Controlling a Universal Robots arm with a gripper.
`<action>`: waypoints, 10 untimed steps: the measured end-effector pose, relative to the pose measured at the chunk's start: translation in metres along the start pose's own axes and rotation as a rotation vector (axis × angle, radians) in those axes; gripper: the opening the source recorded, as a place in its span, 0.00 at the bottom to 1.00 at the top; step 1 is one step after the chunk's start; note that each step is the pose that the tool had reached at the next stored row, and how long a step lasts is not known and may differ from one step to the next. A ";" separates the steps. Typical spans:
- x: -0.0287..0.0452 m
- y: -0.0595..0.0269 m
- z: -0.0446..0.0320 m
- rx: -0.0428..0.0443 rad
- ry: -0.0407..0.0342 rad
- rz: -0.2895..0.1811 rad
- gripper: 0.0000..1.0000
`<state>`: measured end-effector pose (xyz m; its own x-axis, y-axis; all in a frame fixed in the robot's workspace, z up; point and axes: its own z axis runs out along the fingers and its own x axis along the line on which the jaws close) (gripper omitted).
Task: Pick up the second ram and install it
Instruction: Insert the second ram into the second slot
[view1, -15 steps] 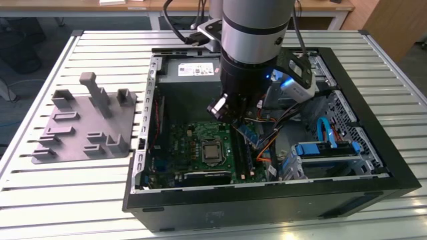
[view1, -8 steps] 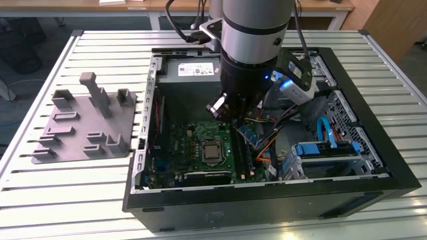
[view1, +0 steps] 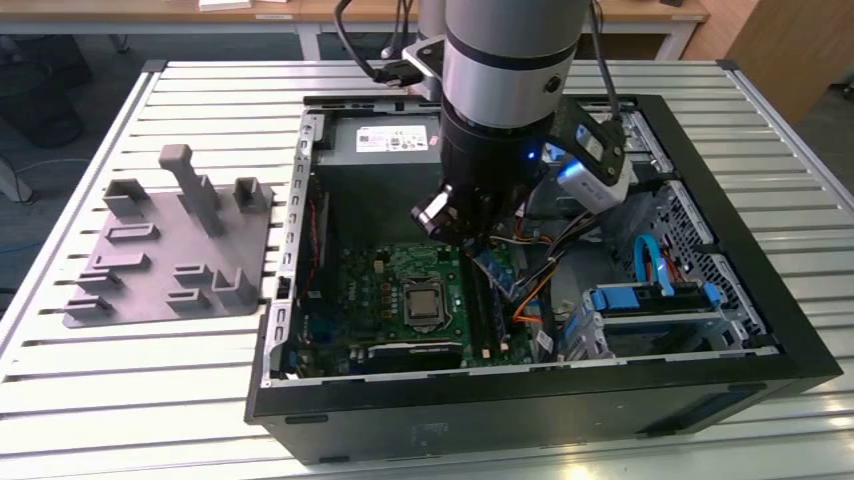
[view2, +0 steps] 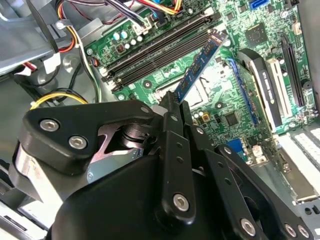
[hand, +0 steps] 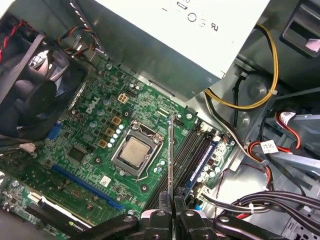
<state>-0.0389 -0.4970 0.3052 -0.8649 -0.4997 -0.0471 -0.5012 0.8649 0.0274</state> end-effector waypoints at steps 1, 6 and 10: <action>0.0000 0.0000 0.0000 0.0002 -0.0002 0.005 0.14; 0.0000 0.0000 0.0001 0.0014 -0.0008 0.031 0.14; 0.0000 0.0000 0.0002 0.0025 -0.0014 0.052 0.14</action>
<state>-0.0389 -0.4970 0.3050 -0.8895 -0.4544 -0.0471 -0.4559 0.8896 0.0273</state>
